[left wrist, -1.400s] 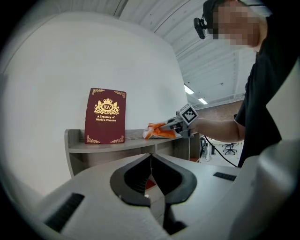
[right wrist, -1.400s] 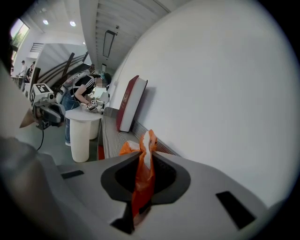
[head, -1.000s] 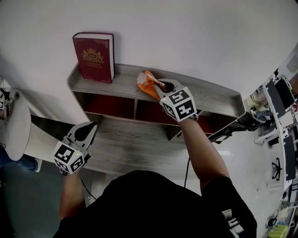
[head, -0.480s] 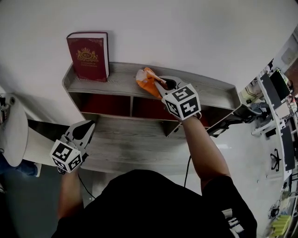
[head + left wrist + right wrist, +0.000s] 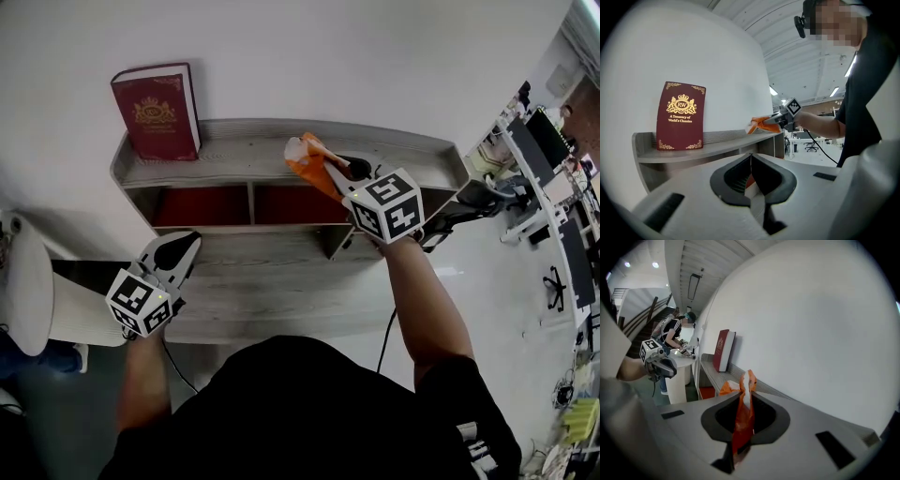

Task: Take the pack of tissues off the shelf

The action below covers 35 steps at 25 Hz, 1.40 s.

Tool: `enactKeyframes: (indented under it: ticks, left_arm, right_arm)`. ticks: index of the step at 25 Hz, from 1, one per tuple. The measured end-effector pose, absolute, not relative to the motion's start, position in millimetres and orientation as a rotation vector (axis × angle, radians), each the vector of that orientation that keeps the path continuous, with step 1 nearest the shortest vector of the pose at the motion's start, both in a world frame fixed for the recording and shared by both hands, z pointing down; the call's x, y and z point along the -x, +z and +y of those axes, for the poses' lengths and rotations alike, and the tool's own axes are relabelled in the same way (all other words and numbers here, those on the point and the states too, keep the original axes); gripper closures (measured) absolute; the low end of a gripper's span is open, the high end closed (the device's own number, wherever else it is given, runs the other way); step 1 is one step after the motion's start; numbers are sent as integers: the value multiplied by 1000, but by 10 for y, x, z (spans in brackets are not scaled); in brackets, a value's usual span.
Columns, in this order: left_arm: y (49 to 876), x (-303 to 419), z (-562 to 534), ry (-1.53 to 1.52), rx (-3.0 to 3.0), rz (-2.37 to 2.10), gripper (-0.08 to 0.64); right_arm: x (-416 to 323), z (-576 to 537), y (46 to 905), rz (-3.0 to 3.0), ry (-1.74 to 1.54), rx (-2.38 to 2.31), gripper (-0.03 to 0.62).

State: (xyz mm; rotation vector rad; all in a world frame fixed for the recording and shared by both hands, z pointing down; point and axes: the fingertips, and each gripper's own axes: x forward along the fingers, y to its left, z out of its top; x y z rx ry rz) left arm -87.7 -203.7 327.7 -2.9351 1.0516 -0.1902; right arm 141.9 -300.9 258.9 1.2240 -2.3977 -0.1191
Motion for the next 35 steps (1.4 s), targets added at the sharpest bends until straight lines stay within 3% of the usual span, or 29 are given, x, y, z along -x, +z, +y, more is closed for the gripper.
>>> enactKeyframes:
  ticks: [35]
  left_arm:
    - [3447, -278, -2023, -201, 3076, 586, 540]
  right_arm:
    - [-2982, -1517, 3179, -2099, 94, -1611, 569]
